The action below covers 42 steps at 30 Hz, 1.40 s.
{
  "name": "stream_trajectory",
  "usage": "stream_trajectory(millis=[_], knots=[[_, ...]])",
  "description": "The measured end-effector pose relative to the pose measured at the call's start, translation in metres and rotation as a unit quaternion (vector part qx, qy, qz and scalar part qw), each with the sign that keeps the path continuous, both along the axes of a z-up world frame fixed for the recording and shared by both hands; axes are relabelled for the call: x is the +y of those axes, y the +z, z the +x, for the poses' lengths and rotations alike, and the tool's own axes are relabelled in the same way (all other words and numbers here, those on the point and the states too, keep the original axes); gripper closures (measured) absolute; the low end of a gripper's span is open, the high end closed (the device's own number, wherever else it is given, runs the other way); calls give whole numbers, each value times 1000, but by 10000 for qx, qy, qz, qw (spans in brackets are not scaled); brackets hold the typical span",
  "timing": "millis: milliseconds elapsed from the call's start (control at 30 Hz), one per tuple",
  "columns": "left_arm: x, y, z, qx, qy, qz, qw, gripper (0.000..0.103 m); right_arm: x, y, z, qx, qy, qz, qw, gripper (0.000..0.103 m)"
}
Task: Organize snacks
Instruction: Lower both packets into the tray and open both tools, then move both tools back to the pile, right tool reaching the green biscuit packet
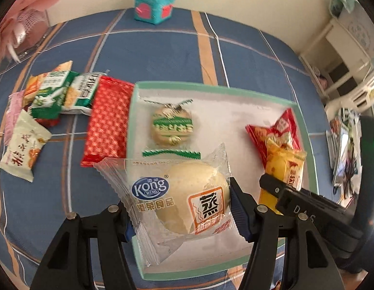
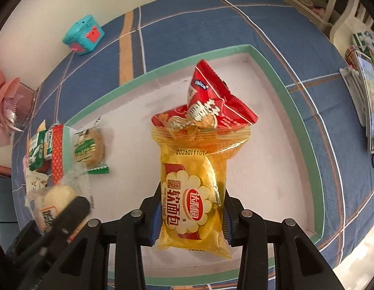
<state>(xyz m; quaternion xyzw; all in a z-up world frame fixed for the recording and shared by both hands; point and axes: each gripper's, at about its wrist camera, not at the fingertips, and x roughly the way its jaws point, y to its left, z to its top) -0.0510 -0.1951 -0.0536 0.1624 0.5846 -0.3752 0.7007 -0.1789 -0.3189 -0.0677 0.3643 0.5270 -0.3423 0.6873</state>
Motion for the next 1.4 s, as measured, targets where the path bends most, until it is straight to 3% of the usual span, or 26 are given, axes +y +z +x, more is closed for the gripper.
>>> stream_trajectory(millis=[233, 400, 567, 600, 633, 767, 900, 1133, 1400], knots=[[-2, -7, -5, 8, -83, 184, 9998, 33, -2, 4, 9, 34, -8, -38, 10000, 56], [4, 4, -1, 73, -50, 36, 10000, 31, -2, 18, 8, -99, -64, -171, 9998, 48], [17, 25, 13, -251, 229, -58, 9994, 30, 5, 38, 10, -314, -52, -381, 9988, 43], [21, 28, 18, -381, 352, -38, 9986, 24, 6, 40, 10, -338, -39, -423, 9985, 42], [27, 32, 25, -538, 518, -8, 9972, 18, 7, 42, 9, -354, -28, -463, 9983, 39], [54, 43, 51, -1102, 1132, 129, 9874, 18, 14, 43, 15, -340, 100, -651, 9972, 29], [74, 45, 70, -1484, 1562, 188, 9763, 9, 27, 42, 24, -420, 391, -791, 9952, 22], [101, 49, 99, -1665, 2035, 129, 9647, 9, 53, 55, 45, -546, 919, -1223, 9867, 0], [129, 50, 122, -1687, 2514, 269, 9527, 9, 81, 57, 75, -872, 1378, -1291, 9781, 0]])
